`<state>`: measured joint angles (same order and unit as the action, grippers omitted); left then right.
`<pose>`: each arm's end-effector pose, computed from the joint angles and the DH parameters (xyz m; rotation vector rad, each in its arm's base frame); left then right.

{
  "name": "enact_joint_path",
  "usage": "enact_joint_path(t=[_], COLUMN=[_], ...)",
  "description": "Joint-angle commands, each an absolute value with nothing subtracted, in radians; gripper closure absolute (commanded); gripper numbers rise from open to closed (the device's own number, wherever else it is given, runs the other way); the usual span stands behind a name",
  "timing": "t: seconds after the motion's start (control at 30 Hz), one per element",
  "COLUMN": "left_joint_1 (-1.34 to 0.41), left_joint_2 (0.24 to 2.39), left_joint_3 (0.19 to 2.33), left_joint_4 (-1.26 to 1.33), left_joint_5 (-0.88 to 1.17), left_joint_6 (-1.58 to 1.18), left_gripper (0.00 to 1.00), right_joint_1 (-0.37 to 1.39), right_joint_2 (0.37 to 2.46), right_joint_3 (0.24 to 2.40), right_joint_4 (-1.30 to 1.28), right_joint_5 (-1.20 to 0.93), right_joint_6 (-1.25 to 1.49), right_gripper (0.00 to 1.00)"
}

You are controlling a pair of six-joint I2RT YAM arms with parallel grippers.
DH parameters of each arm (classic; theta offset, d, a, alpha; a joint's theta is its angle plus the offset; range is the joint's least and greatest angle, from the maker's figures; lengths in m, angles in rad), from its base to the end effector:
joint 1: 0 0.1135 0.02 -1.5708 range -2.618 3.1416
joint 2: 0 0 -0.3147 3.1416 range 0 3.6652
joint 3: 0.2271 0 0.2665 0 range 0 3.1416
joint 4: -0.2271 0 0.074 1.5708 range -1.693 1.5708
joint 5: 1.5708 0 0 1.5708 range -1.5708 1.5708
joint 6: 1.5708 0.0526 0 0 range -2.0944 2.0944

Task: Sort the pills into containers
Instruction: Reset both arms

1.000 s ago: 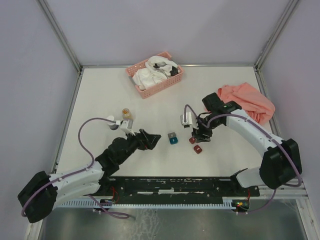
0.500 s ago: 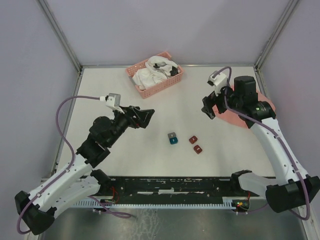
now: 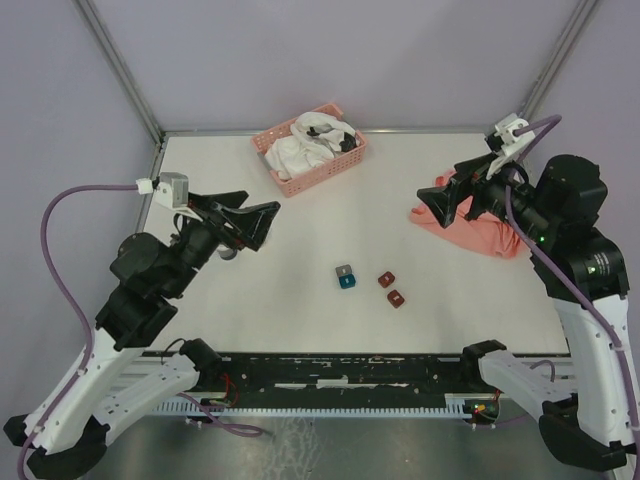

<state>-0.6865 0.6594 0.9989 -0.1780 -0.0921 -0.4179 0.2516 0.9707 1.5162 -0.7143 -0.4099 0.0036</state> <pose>0.0965 -0.0729 0.4697 0.1173 1.4596 -0.8447 0.1436 0.0585 0.5387 -0.5151 1.6790 0.5425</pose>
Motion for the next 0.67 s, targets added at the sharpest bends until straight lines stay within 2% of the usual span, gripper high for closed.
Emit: enact_joint_path(t=[0.0,0.63], left_joint_1=[-0.683,-0.683], left_joint_2=[0.654,0.624], left_joint_3=[1.058,1.024], left_joint_4=[-0.227,-0.247], left_joint_5=[-0.052,-0.073], left_joint_6=[-0.358,-0.320], left_gripper=[0.01,0.01], right_joint_1=[0.252,0.252], right_joint_2=[0.959,0.950], right_joint_3=[1.541,1.509], right_joint_4=[-0.732,-0.715], right_joint_5=[-0.344,-0.296], right_joint_6=[0.104,0.091], right_gripper=[0.01,0.01])
